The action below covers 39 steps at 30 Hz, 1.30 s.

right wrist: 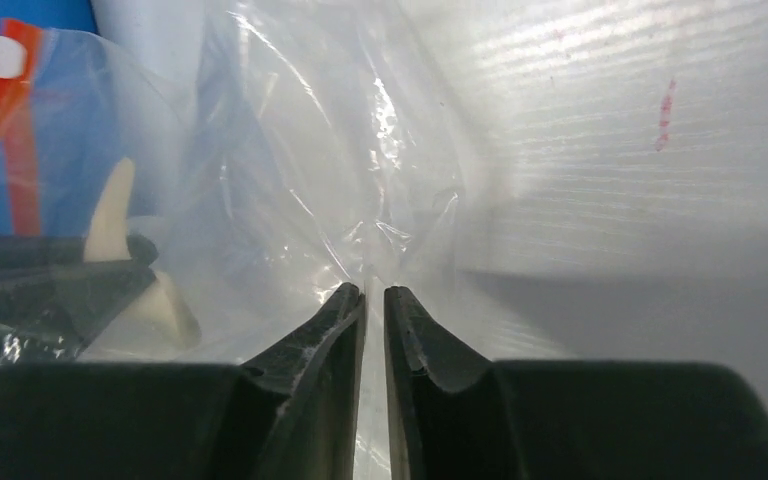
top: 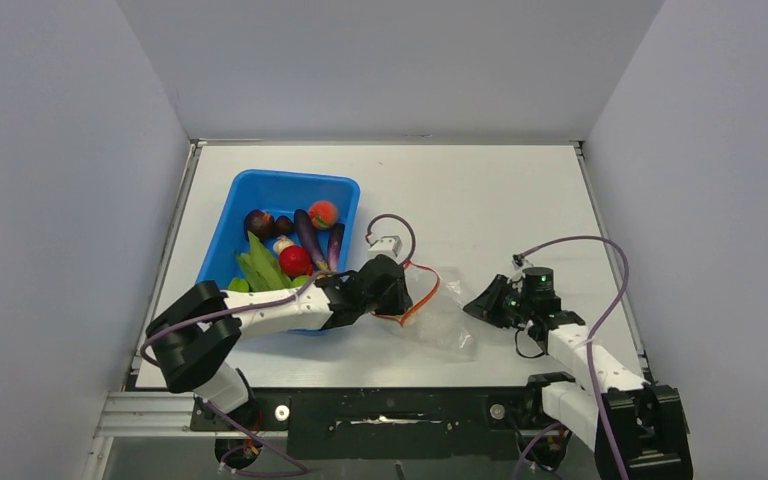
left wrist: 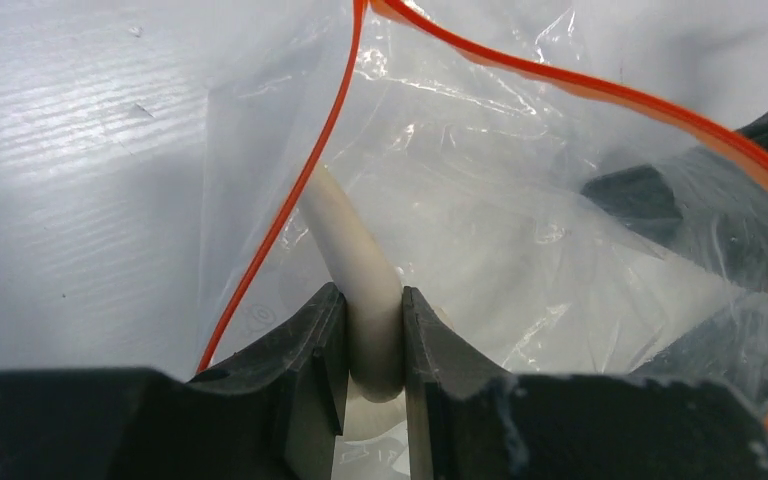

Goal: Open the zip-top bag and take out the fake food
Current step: Pick up the fake vegetable from the zipper food storage bag.

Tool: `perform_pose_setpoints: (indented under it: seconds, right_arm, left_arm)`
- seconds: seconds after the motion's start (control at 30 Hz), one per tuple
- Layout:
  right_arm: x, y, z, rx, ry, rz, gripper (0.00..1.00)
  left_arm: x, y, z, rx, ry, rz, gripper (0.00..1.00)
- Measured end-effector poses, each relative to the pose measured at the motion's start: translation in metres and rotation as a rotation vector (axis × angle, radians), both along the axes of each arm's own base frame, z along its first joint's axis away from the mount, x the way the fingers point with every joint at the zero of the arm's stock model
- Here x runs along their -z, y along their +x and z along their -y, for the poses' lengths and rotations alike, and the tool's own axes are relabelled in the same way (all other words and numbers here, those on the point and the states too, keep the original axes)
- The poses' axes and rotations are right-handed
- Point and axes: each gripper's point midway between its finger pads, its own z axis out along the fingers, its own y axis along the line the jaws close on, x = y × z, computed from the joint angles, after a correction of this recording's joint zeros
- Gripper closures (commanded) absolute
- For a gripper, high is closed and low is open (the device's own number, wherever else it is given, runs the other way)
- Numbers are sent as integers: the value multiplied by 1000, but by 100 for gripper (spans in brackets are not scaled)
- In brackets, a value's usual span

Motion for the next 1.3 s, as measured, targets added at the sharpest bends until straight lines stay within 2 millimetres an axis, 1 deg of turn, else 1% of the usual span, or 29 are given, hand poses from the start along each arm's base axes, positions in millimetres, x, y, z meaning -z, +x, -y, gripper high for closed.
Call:
perform_pose_setpoints:
  seconds: [0.13,0.27,0.37,0.47,0.57,0.63,0.7,0.77,0.9,1.0,1.07,1.17,1.3]
  right_arm:
    - [-22,8,4,7,-19,94,62]
    - [-53,16,7,14,-35,218,50]
    - [-75,18,7,9,-33,309,45]
    - [-88,15,3,-15,-14,364,43]
    - [-100,11,-8,-71,27,411,41]
    - [-108,8,-20,-119,47,463,40]
    - [-110,-2,-38,-193,61,514,39]
    - [-108,-16,-58,-280,61,554,40]
    - [-107,-44,-96,-446,17,656,40]
    - [-102,-56,-115,-522,-61,732,39]
    - [-97,-58,-121,-539,-117,761,39]
    - [-91,-54,-126,-547,-204,782,39]
    - [-97,-46,-133,-535,-258,809,39]
  left_arm:
    - [-6,9,-5,-29,-65,-9,98]
    - [-12,11,-3,-28,-94,-11,99]
    - [-15,9,-3,-22,-110,-11,99]
    - [-15,7,-5,-23,-121,-16,99]
    - [-14,6,-5,-26,-124,-23,99]
    - [-15,6,-5,-28,-127,-22,99]
    - [-16,7,-5,-28,-131,-20,99]
    - [-18,7,-5,-28,-137,-17,99]
    - [-22,8,-4,-29,-149,-12,99]
    - [-23,7,-4,-31,-156,-10,99]
    - [-24,7,-4,-31,-158,-9,99]
    - [-26,6,-6,-31,-163,-7,99]
    - [-29,5,-7,-33,-173,-2,99]
